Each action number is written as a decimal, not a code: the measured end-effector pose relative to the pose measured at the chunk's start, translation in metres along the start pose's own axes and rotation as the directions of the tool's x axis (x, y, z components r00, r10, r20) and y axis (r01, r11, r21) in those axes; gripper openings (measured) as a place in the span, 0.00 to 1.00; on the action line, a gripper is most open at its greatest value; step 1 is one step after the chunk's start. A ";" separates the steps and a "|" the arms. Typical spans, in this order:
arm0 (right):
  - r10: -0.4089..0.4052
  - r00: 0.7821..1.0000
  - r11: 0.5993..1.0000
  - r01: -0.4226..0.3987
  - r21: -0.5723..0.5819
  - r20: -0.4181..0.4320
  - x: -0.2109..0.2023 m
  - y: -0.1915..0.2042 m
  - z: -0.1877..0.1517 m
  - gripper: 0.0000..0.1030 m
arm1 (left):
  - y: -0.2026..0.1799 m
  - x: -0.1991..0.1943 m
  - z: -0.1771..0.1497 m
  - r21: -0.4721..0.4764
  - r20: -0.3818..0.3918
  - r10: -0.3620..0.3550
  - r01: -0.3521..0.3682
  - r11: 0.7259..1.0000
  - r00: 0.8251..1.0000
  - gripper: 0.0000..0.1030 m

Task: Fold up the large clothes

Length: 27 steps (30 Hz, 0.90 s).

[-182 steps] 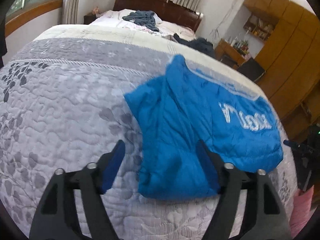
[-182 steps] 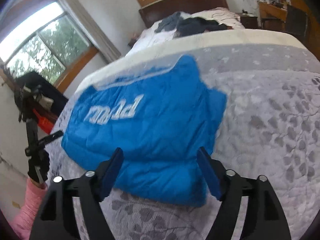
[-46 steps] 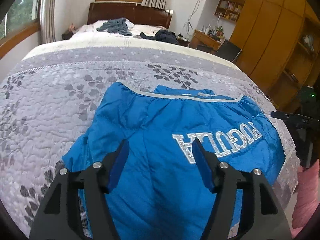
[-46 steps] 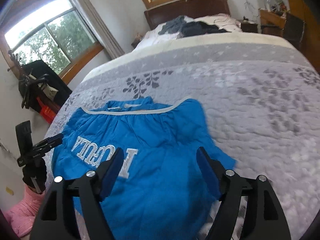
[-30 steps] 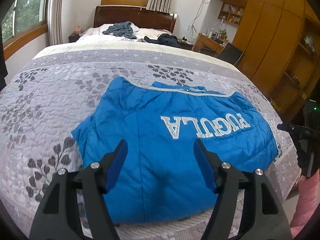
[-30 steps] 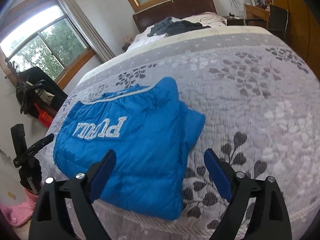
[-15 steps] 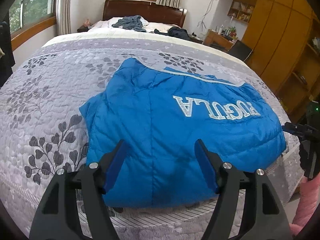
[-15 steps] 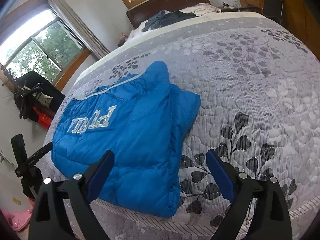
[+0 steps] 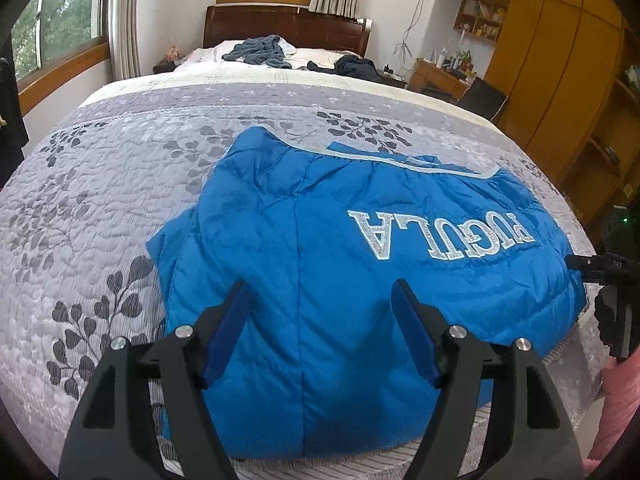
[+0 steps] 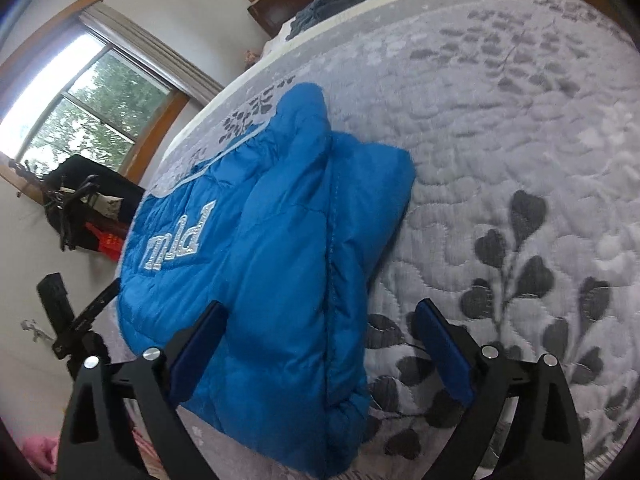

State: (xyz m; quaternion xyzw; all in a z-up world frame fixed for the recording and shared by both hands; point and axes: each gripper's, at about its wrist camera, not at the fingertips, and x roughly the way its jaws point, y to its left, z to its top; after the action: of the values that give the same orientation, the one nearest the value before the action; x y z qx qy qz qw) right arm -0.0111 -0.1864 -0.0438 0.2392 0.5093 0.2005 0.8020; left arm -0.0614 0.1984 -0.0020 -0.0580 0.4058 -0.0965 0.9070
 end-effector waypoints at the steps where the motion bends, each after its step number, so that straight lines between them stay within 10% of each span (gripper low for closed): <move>1: 0.026 1.000 1.000 -0.026 0.007 -0.012 0.005 -0.001 0.001 0.93 | 0.001 0.002 0.001 -0.002 -0.002 -0.002 0.002 1.000 1.000 0.71; 8: 0.107 0.993 0.994 -0.106 0.015 -0.049 0.019 0.000 0.005 0.91 | 0.008 0.013 0.003 -0.001 -0.011 -0.019 0.019 1.000 1.000 0.71; 15: 0.170 0.984 0.985 -0.169 0.034 -0.044 0.029 0.002 0.001 0.66 | 0.012 0.017 0.001 0.007 -0.007 -0.033 0.033 0.999 0.999 0.71; 27: 0.075 0.997 0.995 -0.072 -0.070 0.028 -0.009 0.065 0.008 0.39 | 0.015 0.019 -0.001 0.015 -0.001 -0.068 0.068 0.998 0.998 0.73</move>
State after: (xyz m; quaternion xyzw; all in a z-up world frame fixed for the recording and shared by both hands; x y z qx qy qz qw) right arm -0.0130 -0.1405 0.0043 0.2330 0.4807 0.2436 0.8095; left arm -0.0481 0.2093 -0.0192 -0.0651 0.4032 -0.1304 0.9034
